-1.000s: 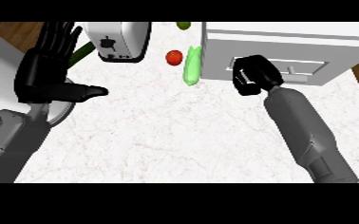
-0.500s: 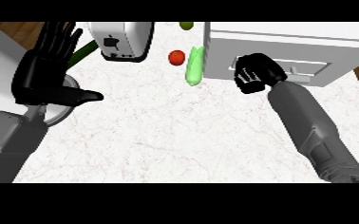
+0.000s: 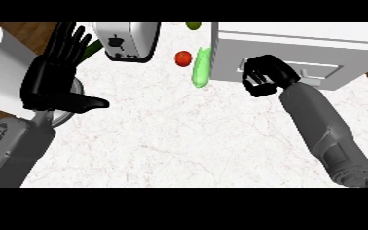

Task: Pick up the cup, place it into the drawer and close the drawer

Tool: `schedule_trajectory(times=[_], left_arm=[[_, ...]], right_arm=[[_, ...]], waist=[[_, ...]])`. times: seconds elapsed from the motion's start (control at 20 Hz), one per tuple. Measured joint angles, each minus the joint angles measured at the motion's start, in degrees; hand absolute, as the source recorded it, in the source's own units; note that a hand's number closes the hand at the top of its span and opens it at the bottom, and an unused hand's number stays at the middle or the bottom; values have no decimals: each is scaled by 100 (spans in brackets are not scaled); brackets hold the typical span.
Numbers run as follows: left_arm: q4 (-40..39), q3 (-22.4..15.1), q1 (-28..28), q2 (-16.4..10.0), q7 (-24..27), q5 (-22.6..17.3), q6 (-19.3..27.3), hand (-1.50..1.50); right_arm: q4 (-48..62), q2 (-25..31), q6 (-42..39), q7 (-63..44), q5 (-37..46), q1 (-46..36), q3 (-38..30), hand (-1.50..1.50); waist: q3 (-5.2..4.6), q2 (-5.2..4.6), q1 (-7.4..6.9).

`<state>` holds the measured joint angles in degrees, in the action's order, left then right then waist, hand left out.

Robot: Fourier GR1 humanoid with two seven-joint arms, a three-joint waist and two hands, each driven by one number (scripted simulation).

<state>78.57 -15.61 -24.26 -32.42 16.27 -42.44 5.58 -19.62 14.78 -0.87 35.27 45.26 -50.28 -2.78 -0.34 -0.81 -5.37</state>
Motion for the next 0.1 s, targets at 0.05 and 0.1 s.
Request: schedule_trajectory(times=[0.05,0.1], left_arm=[[-10,7,-16,5,-12,-7,-10,-150],[-36,-15,1,28,23,19,-29,-150]], right_arm=[[16,4,-16,37,-22,-5,-23,150],[21,10,-14,78,-32,-3,-35,150]], waist=[[3,-2,-2],[2,-8,-6]])
